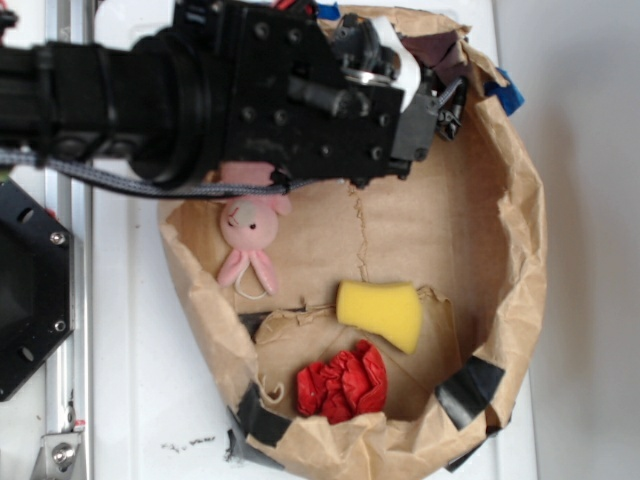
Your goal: Grab the white paper.
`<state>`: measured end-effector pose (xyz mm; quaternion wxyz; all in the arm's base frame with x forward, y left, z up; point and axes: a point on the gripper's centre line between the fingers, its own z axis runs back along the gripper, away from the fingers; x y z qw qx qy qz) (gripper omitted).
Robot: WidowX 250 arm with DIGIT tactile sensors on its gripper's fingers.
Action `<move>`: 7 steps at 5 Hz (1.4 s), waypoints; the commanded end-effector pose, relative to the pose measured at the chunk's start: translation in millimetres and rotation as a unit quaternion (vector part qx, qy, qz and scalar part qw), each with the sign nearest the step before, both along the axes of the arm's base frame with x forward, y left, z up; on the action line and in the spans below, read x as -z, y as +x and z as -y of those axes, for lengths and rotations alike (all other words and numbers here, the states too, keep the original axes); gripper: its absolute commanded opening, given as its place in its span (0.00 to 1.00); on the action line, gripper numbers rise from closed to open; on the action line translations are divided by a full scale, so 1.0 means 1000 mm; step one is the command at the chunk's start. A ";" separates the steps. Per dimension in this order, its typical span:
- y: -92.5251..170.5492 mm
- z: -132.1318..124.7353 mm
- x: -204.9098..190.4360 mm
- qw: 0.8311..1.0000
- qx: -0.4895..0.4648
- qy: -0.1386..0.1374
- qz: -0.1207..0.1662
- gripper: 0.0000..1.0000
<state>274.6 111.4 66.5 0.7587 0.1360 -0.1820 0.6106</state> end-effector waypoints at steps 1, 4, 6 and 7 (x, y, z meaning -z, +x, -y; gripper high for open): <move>0.008 -0.008 -0.014 1.000 -0.013 0.014 0.013 1.00; -0.048 -0.012 0.029 0.999 0.022 0.028 0.014 1.00; -0.058 -0.008 0.029 1.000 0.017 0.022 0.014 0.00; -0.061 -0.010 0.029 1.000 0.016 0.017 0.013 0.00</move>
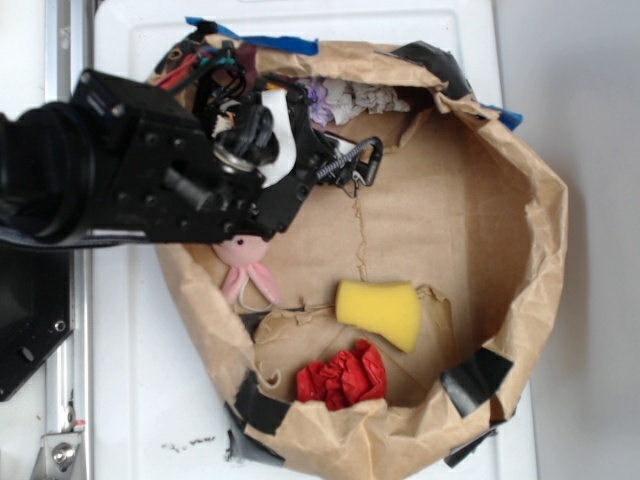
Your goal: Grab the white paper.
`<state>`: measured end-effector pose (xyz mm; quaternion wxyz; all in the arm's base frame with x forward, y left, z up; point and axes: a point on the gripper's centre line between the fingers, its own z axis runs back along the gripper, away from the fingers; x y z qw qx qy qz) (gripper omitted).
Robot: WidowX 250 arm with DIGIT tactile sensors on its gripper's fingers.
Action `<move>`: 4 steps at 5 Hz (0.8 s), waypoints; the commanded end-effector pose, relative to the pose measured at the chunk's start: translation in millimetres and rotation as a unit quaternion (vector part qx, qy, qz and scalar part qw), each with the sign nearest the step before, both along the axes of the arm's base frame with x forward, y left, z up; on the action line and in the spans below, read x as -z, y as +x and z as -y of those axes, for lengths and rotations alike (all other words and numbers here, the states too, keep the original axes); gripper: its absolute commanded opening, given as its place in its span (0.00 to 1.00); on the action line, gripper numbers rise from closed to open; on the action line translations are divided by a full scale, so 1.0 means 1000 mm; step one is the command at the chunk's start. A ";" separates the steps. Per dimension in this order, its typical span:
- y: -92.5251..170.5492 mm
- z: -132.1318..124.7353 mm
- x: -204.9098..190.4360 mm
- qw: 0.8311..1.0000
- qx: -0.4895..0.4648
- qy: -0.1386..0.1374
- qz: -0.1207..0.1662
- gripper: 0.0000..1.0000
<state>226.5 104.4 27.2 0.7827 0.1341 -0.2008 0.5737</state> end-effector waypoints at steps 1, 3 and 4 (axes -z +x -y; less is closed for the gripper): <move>-0.017 -0.017 -0.013 1.000 -0.025 -0.003 0.010 0.00; -0.013 -0.017 -0.029 0.999 -0.023 -0.021 0.026 1.00; -0.009 -0.017 -0.036 0.999 -0.032 -0.028 0.032 1.00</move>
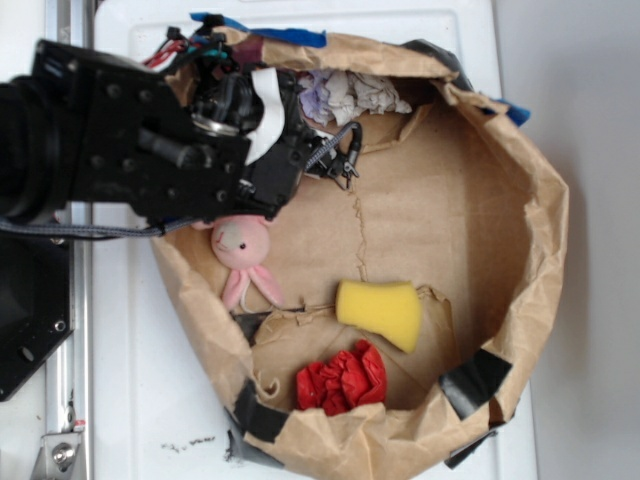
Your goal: Grab the white paper.
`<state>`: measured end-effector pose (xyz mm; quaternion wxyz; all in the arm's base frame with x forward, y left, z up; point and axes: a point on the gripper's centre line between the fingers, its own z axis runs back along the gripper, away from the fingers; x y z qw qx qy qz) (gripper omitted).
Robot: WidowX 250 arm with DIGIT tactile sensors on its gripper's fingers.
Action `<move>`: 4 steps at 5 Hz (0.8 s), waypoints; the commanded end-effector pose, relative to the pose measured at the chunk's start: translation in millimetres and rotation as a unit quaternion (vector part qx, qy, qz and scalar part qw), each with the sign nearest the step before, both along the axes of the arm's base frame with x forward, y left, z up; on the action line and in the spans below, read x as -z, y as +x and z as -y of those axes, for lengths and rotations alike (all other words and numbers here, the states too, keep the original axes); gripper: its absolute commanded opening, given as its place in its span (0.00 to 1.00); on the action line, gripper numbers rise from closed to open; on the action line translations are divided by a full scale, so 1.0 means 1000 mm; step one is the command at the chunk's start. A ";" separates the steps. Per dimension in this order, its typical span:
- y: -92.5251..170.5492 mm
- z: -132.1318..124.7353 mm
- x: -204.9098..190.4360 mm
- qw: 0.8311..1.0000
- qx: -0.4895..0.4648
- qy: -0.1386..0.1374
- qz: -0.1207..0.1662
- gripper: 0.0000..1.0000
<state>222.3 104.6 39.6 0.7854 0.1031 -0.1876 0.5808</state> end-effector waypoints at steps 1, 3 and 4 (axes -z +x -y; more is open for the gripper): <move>0.002 -0.019 -0.026 0.998 -0.051 0.002 0.027 1.00; 0.016 -0.027 -0.020 0.996 -0.081 0.011 0.022 1.00; 0.020 -0.034 -0.016 0.995 -0.097 0.016 0.020 1.00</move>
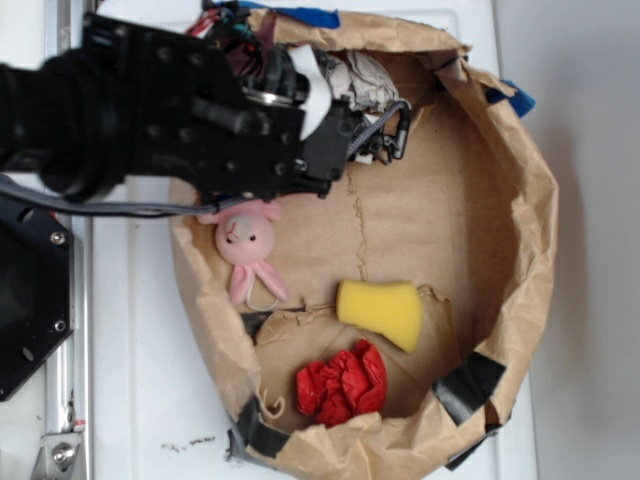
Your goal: Grab the white paper.
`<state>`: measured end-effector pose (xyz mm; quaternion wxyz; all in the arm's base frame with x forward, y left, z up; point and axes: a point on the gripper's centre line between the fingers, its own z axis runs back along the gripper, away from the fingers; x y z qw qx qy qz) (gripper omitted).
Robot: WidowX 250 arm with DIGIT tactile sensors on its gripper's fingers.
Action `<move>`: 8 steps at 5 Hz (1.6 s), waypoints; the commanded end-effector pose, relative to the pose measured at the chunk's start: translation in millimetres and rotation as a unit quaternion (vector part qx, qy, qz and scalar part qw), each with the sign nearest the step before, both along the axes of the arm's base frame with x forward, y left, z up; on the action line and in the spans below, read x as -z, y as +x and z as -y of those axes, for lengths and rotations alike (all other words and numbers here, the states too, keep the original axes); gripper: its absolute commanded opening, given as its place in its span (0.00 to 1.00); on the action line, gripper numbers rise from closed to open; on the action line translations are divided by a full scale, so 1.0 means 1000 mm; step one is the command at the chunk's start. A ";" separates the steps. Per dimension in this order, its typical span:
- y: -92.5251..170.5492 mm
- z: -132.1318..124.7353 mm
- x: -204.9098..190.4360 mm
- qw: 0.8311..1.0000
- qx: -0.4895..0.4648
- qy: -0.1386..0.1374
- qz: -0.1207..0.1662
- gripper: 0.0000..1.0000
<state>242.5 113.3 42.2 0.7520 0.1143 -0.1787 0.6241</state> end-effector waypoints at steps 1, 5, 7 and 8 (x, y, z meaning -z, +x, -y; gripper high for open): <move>0.003 -0.028 -0.012 0.998 -0.049 0.018 0.018 1.00; 0.021 -0.028 -0.009 0.997 -0.002 0.058 0.056 1.00; 0.028 -0.034 -0.002 0.997 -0.011 0.063 0.052 0.00; 0.028 -0.034 -0.003 0.997 -0.002 0.064 0.053 0.00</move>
